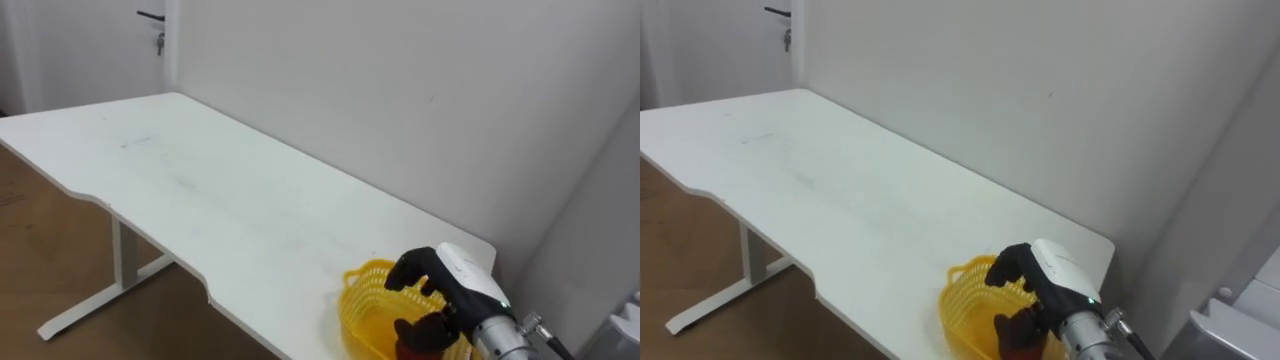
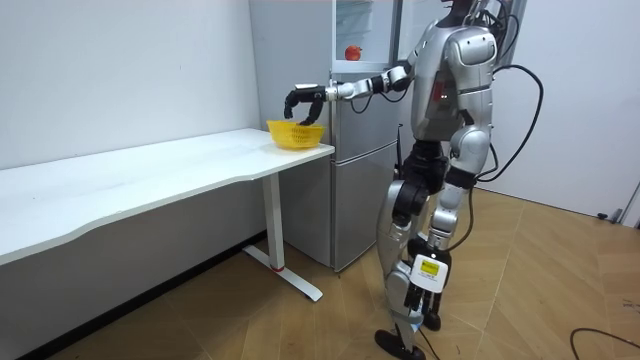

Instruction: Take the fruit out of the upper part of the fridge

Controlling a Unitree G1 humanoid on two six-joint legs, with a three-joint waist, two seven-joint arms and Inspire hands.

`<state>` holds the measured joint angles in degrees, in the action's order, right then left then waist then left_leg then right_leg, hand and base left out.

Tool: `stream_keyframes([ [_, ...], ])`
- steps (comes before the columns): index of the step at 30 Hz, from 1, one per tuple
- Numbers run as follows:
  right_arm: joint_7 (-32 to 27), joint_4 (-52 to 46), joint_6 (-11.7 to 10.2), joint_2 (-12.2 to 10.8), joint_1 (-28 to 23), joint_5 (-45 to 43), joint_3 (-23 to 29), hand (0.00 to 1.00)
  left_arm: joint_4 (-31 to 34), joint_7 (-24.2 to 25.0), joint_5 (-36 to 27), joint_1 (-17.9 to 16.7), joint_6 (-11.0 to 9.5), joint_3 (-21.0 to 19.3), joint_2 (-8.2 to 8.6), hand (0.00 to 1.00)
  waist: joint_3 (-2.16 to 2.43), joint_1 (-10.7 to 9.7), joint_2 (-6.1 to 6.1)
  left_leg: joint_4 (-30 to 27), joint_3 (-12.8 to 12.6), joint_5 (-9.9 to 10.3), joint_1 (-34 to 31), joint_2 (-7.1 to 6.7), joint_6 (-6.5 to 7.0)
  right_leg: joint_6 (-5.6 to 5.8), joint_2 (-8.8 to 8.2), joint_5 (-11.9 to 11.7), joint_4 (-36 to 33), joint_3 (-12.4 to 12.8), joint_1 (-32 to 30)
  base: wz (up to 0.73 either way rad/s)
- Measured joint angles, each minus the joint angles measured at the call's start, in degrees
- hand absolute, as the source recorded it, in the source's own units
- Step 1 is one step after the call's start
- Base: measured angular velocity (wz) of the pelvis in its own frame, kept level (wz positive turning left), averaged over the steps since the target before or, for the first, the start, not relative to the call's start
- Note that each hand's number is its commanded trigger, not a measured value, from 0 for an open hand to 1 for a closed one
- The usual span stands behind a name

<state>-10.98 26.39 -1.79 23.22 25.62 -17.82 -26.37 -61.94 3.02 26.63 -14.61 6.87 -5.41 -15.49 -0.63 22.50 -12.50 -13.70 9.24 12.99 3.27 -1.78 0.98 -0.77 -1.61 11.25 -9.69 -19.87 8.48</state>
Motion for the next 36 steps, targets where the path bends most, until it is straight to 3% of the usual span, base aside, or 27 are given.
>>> stream_keyframes([
  [6, 0.0, -0.2, -0.8, 0.0, -0.8, 0.0, 0.0, 0.0, 0.0, 0.0, 0.2, 0.3, -1.5, 0.0, 0.0, 0.0, -0.23, -0.2, 0.2, 0.4, -0.5, 0.1, 0.3, 0.01, 0.02, 0.0, 0.11, 0.0, 0.0, 0.3, 0.5, -0.04],
  [14, 1.5, -0.5, -1.3, 0.0, -2.8, 0.0, 0.0, 0.0, 0.0, 0.0, 0.2, 0.1, -1.5, -0.1, -0.01, 0.0, -0.5, -0.2, 0.56, 0.1, -0.8, 0.1, 0.2, -0.02, 0.02, -0.01, 0.11, 0.0, 0.0, 0.7, 0.4, -0.02],
  [29, 1.8, -3.3, -2.0, 0.0, -3.9, -0.9, 0.4, 0.0, 0.0, 0.5, 0.5, -0.3, -1.4, -0.2, 0.1, 0.0, -0.41, -0.4, 0.6, 0.0, -1.1, 0.1, 0.4, -0.09, 0.03, -0.01, 0.21, 0.0, 0.0, 0.9, 0.7, 0.0],
  [33, 1.8, -7.2, -2.0, 0.0, -5.1, -0.9, 2.5, 0.0, 0.0, 0.8, 0.5, -1.0, -1.4, -0.6, 0.46, 0.0, -0.43, -1.2, 1.41, 0.1, -1.3, 0.1, 0.4, 0.0, 0.04, -0.01, 0.16, 0.0, 0.0, 1.2, 0.5, -0.05],
  [36, 0.5, -11.5, -2.8, 0.0, -5.1, -0.7, 4.2, 0.0, 0.0, 0.9, 0.5, -1.8, -1.6, -0.6, 0.8, 0.0, 0.01, -2.4, 2.24, 0.1, -1.5, 0.1, 0.6, -0.04, 0.05, -0.02, 0.18, 0.0, 0.0, 1.4, 0.6, -0.02],
])
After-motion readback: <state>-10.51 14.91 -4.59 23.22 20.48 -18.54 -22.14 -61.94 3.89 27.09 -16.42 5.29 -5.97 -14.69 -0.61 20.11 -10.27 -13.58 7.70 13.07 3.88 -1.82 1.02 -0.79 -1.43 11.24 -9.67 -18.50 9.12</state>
